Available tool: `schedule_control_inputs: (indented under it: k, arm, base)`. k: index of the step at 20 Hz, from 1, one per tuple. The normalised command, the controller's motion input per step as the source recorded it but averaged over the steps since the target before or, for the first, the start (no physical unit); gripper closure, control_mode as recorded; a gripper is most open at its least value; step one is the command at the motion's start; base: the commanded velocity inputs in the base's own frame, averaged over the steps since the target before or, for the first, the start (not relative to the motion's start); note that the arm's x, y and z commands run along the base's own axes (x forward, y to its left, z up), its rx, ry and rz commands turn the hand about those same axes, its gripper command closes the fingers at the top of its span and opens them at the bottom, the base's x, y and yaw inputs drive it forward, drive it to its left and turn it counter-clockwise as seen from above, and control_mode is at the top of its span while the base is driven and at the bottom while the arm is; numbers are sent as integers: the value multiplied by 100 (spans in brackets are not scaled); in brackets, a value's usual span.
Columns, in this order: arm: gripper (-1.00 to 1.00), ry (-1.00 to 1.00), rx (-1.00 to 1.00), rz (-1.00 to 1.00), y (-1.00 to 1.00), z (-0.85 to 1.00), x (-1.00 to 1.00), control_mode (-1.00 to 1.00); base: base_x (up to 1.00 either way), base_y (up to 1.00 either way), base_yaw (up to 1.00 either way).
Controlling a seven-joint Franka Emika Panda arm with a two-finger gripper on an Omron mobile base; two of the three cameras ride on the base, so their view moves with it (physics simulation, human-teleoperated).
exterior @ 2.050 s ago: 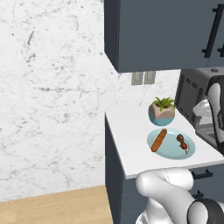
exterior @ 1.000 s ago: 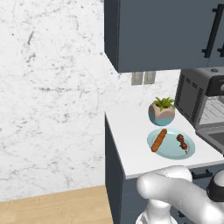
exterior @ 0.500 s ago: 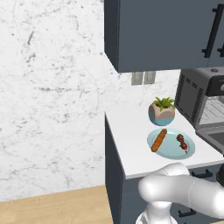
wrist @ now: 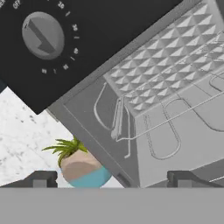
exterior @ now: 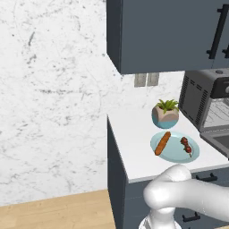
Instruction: Pick up the kebab skewer and baguette bread, and place them inside the toaster oven. Close the toaster oven door and start by setting the timer.
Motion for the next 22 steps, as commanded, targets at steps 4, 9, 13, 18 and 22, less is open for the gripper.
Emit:
schedule_control_inputs:
  k: [4, 9, 13, 18, 22]
  arm:
    - [-100, -38, -7, -7, -12, -21, 38, -100]
    - [-100, -27, -8, -9, -37, 0, 18, -100]
    - [-100, -8, -12, -11, -46, 3, 10, -100]
    - [-100, -6, -20, -14, -25, 0, 6, -100]
    - [-100, -8, -23, -13, -29, 0, 0, -100]
  base:
    - [0, 0, 0]
    - [0, 0, 0]
    - [0, 0, 0]
    - [0, 0, 0]
    - [0, 0, 0]
